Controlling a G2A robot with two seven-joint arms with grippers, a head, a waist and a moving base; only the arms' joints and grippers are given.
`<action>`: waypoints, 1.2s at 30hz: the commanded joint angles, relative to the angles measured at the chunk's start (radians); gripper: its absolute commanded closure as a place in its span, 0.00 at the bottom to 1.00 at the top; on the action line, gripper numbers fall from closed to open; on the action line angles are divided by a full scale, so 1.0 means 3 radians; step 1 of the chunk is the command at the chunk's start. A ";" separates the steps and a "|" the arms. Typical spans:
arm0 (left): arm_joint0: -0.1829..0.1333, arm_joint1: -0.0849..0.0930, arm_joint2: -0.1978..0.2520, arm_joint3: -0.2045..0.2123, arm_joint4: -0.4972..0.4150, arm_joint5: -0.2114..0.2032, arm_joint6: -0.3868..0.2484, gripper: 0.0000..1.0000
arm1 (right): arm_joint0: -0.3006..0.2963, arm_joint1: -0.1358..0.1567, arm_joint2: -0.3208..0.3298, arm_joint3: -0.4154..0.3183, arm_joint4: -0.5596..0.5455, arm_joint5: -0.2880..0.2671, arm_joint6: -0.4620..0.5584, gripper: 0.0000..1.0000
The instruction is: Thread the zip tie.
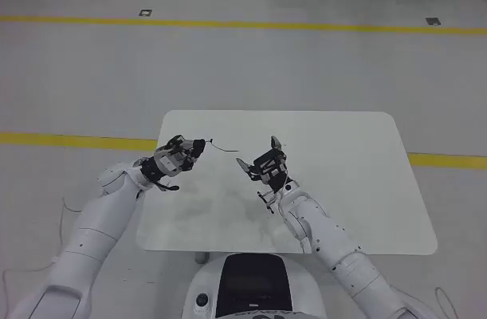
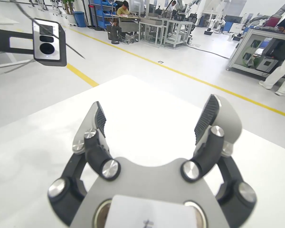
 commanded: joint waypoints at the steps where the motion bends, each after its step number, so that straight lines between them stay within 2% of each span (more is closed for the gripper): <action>1: 0.0009 0.0010 -0.0013 -0.0008 -0.0006 0.0057 -0.0101 1.00 | -0.0050 0.0017 0.0071 -0.0047 0.0039 -0.0084 -0.0033 0.00; 6: 0.0055 0.0036 -0.0054 -0.0069 0.0013 0.0105 -0.0263 1.00 | -0.0177 0.0050 0.0219 -0.0190 0.0149 -0.0258 -0.0157 0.00; 8: 0.0073 0.0045 -0.0065 -0.0117 0.0000 0.0128 -0.0267 1.00 | -0.0221 0.0057 0.0267 -0.0247 0.0195 -0.0282 -0.0226 0.00; 15: 0.0163 0.0087 -0.0094 -0.0277 -0.0058 0.0177 -0.0267 1.00 | -0.0363 0.0027 0.0348 -0.0336 0.0429 0.0009 -0.0631 0.00; 18: 0.0178 0.0106 -0.0070 -0.0340 0.0005 0.0224 -0.0267 1.00 | -0.0376 0.0018 0.0347 -0.0335 0.0489 0.0036 -0.0638 0.00; 36: 0.0178 0.0106 -0.0070 -0.0340 0.0005 0.0224 -0.0267 1.00 | -0.0376 0.0018 0.0347 -0.0335 0.0489 0.0036 -0.0638 0.00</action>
